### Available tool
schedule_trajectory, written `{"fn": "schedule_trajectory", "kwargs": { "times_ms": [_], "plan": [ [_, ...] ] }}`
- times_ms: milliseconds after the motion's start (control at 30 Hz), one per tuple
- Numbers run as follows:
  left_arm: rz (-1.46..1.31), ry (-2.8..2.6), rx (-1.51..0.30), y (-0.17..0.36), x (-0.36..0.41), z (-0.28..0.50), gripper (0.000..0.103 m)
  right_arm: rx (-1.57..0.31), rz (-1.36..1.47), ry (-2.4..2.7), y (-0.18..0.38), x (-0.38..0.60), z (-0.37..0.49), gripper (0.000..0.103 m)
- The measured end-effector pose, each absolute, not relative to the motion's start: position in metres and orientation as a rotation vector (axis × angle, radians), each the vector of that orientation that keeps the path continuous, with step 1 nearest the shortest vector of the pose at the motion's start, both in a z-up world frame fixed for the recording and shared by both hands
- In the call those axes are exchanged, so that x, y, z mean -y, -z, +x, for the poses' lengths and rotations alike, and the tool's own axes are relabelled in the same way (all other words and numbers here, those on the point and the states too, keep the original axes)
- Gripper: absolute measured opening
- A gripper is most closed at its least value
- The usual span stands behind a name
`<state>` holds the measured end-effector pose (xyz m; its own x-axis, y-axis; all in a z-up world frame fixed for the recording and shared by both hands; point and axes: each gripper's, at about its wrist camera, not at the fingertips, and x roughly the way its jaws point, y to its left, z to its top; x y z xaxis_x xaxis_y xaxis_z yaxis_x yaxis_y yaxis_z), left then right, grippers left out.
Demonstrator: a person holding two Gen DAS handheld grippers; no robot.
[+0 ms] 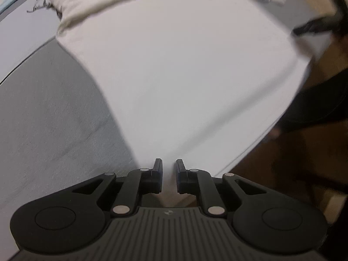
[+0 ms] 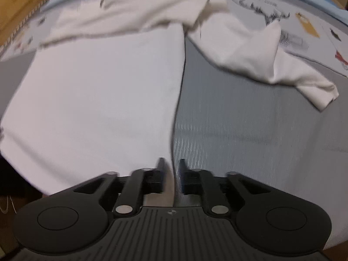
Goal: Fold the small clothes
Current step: 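Open both tools and release the shirt hem onto the bed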
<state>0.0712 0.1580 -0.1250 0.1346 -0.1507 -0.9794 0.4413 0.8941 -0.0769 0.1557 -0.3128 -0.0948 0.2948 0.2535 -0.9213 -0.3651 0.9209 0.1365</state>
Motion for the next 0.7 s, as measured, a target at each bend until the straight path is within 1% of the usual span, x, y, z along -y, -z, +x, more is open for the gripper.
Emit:
{"fn": "schedule_trajectory", "kwargs": {
  "times_ms": [67, 133, 167, 200, 300, 367, 433, 567, 633, 700],
  "plan": [
    [0.283, 0.435, -1.386, 0.130, -0.154, 0.072, 0.013, -1.243, -0.116, -0.417, 0.104, 0.308, 0.157, 0.024],
    [0.200, 0.425, -1.313, 0.118, -0.157, 0.080, 0.013, -1.315, -0.216, -0.383, 0.119, 0.301, 0.157, 0.023],
    [0.145, 0.415, -1.255, 0.110, -0.159, 0.085, 0.014, -1.315, -0.242, -0.369, 0.120, 0.300, 0.159, 0.027],
    [0.110, 0.399, -1.199, 0.102, -0.160, 0.090, 0.014, -1.292, -0.232, -0.361, 0.115, 0.299, 0.162, 0.027],
    [0.042, 0.297, -1.020, 0.087, -0.158, 0.104, 0.015, -1.143, -0.140, -0.342, 0.090, 0.303, 0.170, 0.027],
    [0.069, 0.242, -0.948, 0.081, -0.143, 0.117, 0.015, -1.080, -0.080, -0.323, 0.079, 0.305, 0.177, 0.028],
    [0.135, 0.239, -0.853, 0.073, -0.118, 0.127, 0.015, -1.069, -0.037, -0.349, 0.074, 0.305, 0.182, 0.029],
    [0.211, 0.264, -0.763, 0.060, -0.064, 0.156, 0.015, -1.109, -0.077, -0.419, 0.083, 0.289, 0.193, 0.029],
    [0.211, 0.287, -0.731, 0.059, -0.032, 0.181, 0.015, -1.173, -0.126, -0.429, 0.094, 0.279, 0.196, 0.029],
    [0.202, 0.313, -0.714, 0.065, 0.004, 0.208, 0.015, -1.263, -0.240, -0.431, 0.110, 0.269, 0.192, 0.029]
  ]
}}
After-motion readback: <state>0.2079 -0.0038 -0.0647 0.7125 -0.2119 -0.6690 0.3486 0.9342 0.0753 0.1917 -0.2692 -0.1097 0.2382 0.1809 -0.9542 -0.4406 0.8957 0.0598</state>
